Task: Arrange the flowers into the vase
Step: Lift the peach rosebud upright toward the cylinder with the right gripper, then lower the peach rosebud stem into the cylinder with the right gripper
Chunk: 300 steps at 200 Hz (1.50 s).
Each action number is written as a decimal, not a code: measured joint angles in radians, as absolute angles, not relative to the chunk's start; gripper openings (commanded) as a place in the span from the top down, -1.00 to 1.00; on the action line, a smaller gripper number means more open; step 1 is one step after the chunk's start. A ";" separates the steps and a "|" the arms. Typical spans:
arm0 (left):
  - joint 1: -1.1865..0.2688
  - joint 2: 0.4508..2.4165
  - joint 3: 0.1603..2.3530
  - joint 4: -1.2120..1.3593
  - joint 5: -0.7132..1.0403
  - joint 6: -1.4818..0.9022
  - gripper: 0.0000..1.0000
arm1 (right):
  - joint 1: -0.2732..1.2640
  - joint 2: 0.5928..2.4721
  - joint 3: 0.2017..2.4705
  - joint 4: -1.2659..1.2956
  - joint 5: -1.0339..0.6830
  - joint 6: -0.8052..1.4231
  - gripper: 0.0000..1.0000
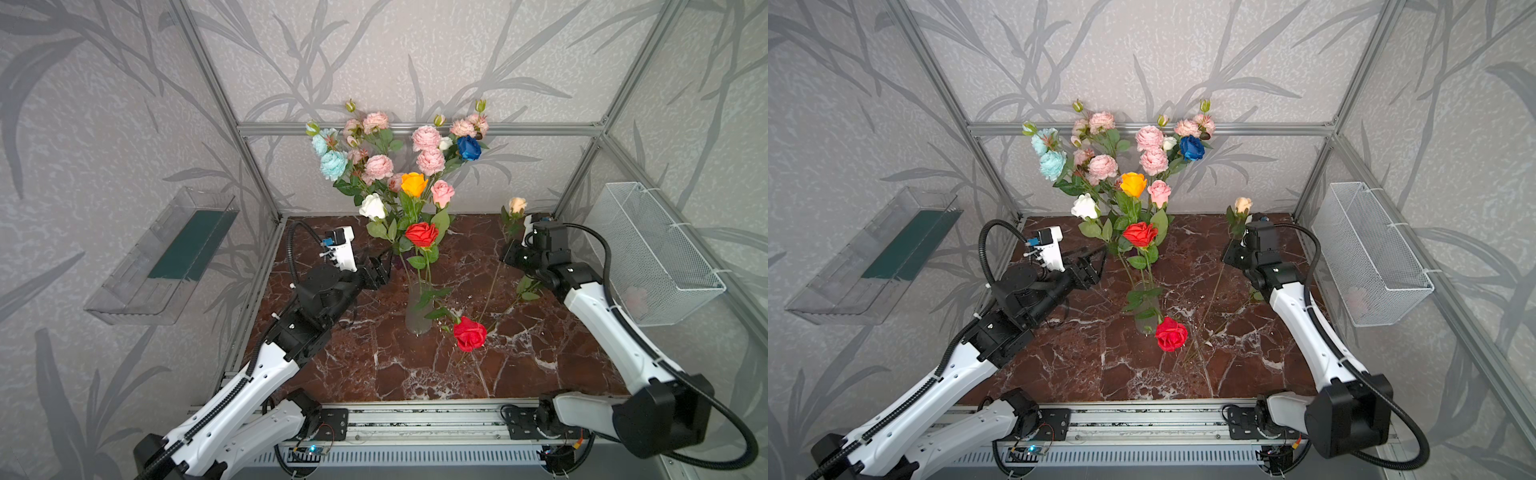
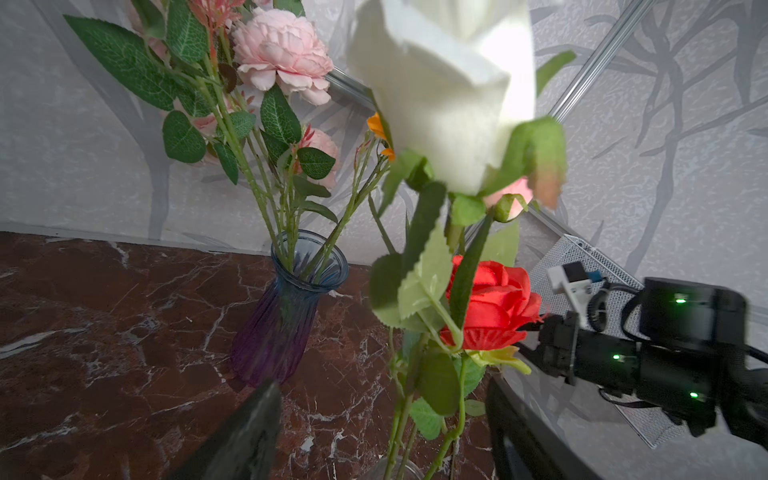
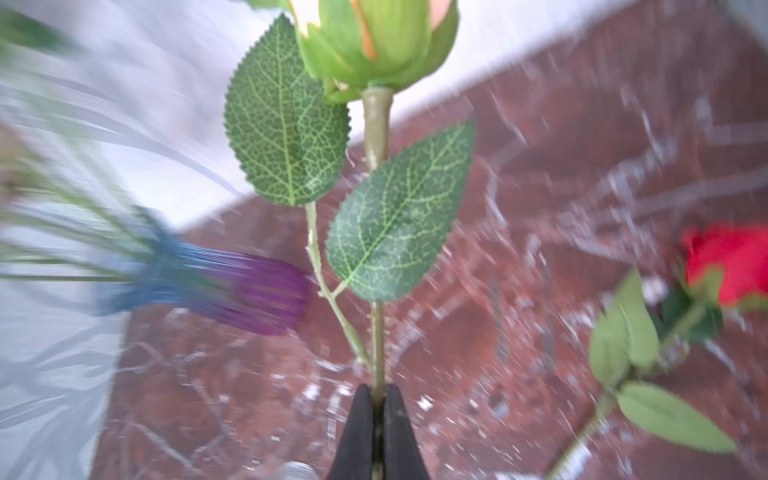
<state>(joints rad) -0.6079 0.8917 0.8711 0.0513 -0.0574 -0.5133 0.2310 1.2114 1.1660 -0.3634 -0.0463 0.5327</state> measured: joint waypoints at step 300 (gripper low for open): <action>-0.607 0.859 0.871 0.030 -0.157 -0.489 -0.58 | 0.649 1.305 1.598 -0.079 0.209 0.280 1.00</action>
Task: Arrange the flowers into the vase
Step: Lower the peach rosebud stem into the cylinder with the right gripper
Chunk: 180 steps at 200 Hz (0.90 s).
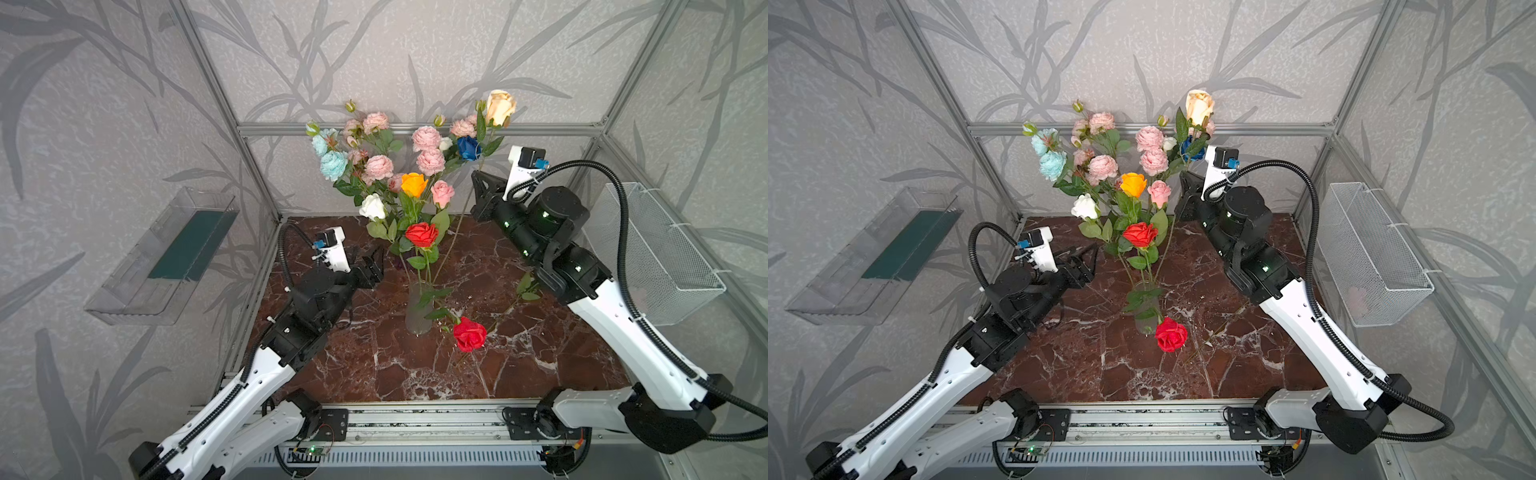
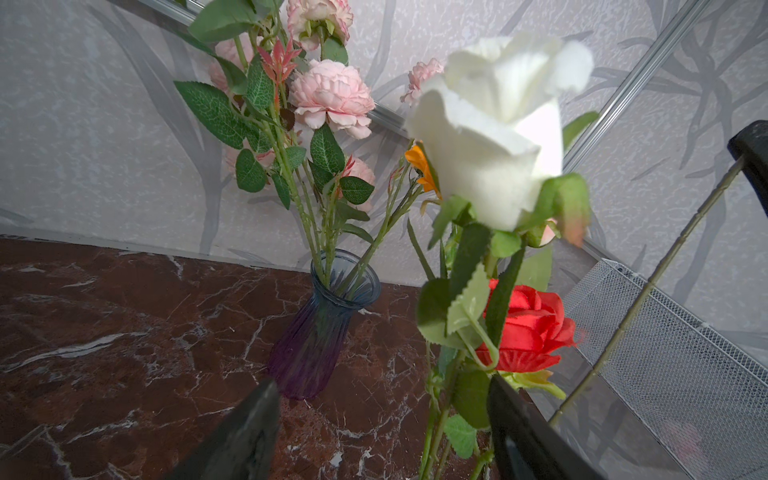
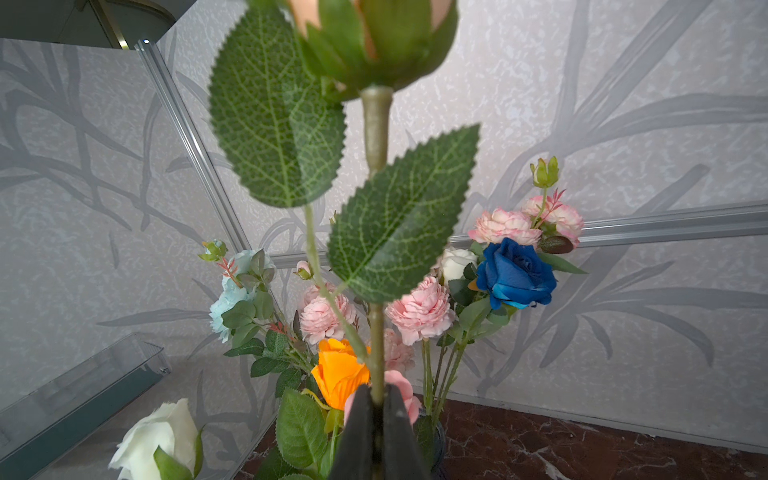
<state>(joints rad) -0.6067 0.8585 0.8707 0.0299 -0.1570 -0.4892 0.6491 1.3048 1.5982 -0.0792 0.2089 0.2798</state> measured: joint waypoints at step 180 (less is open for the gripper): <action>-0.607 0.859 0.871 0.031 -0.150 -0.491 -0.58 | 0.828 1.251 1.203 0.072 0.156 0.269 0.57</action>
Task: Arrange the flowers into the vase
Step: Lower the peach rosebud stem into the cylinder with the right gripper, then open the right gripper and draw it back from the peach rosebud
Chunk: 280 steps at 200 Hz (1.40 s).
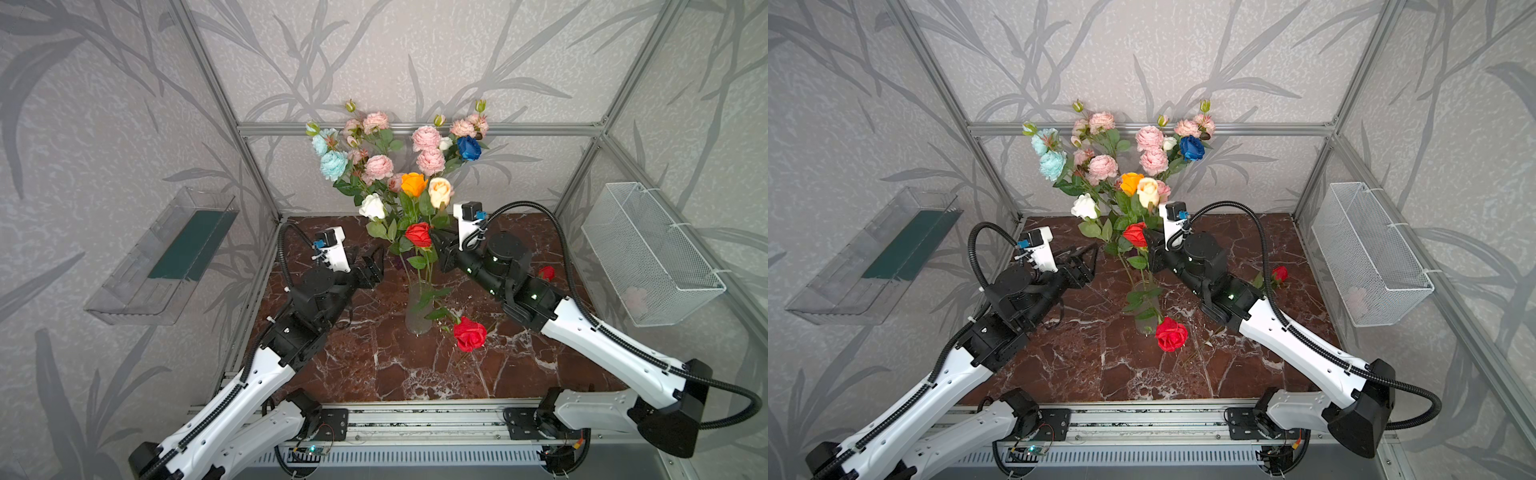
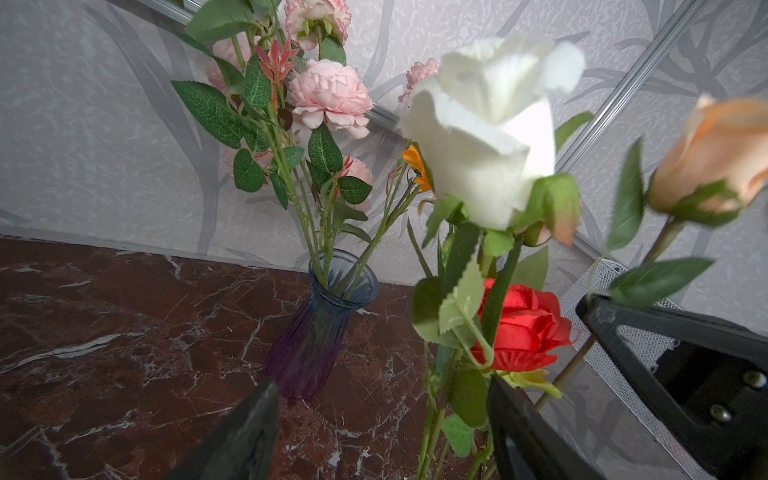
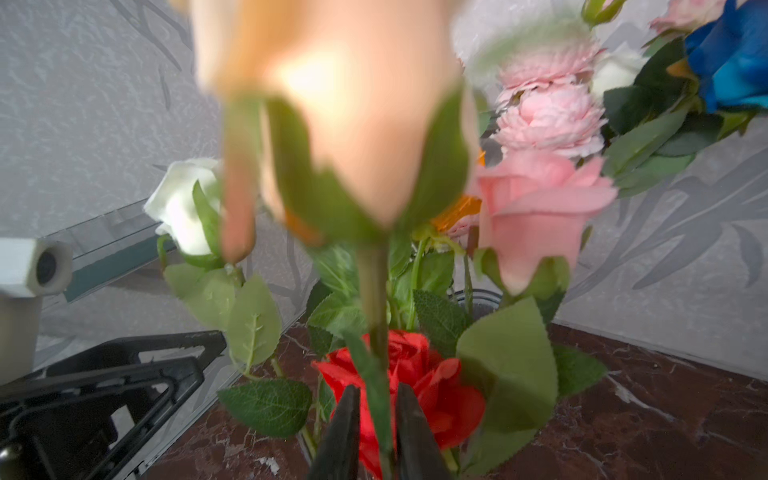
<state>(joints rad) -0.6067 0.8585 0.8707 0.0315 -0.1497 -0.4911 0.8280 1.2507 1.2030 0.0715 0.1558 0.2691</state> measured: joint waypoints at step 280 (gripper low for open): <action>-0.607 0.841 0.868 0.039 -0.122 -0.508 -0.57 | 0.842 0.896 1.117 -0.367 0.343 0.232 0.13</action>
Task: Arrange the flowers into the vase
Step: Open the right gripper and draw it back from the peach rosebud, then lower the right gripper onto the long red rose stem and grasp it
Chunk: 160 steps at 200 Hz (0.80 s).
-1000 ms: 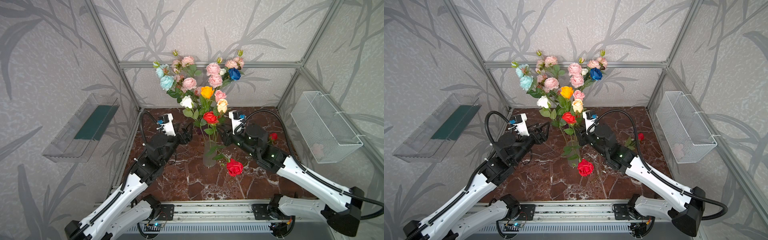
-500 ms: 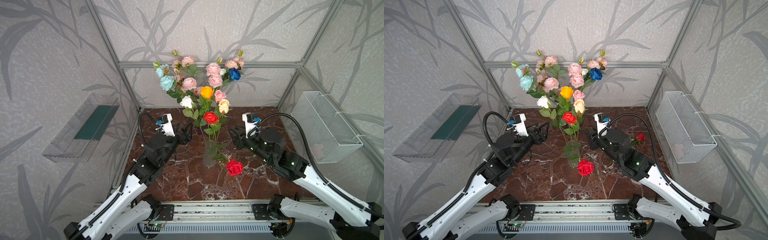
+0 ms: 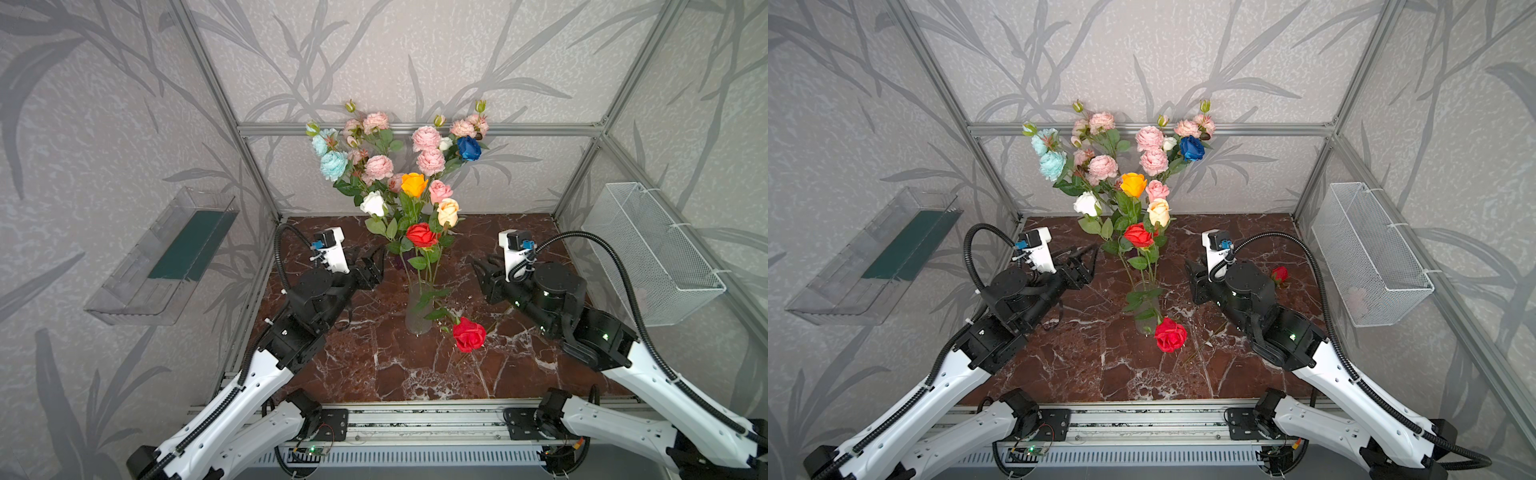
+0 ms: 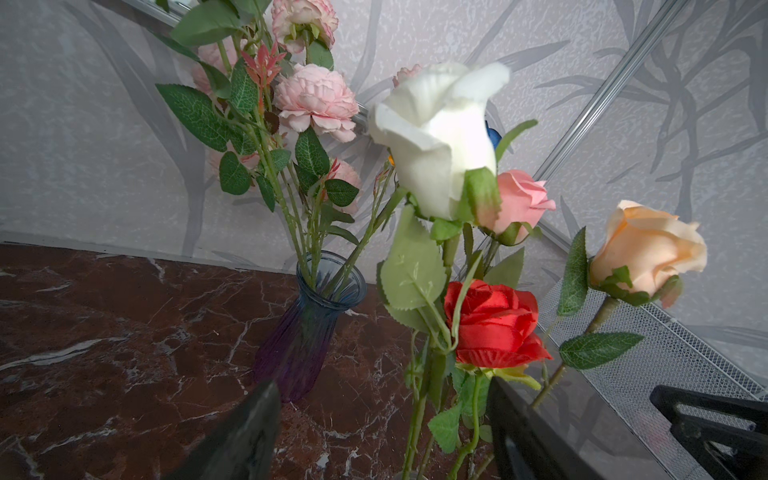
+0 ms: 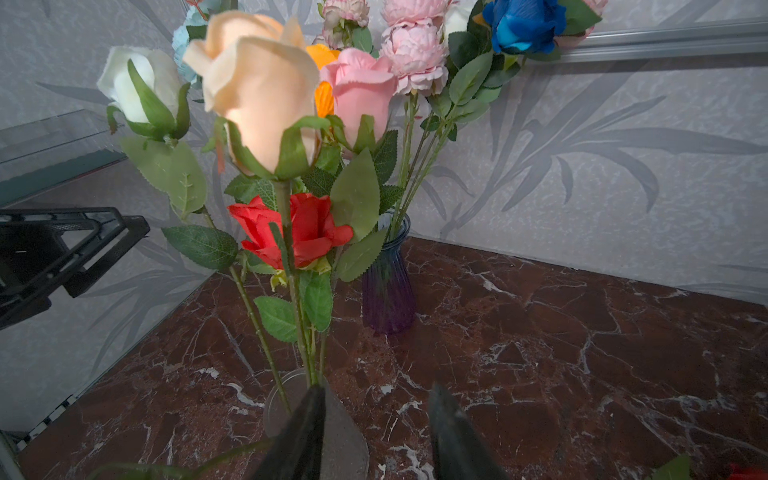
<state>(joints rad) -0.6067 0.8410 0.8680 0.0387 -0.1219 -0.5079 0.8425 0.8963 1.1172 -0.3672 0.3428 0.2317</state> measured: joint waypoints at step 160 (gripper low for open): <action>-0.626 0.816 0.868 0.108 0.043 -0.493 -0.57 | 0.386 0.878 1.062 -0.480 0.344 0.328 0.07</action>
<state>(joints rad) -0.6262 0.8162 0.8680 0.1081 0.0425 -0.4927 0.3859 0.8776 1.0618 -0.4801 0.3439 0.3283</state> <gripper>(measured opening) 0.787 0.465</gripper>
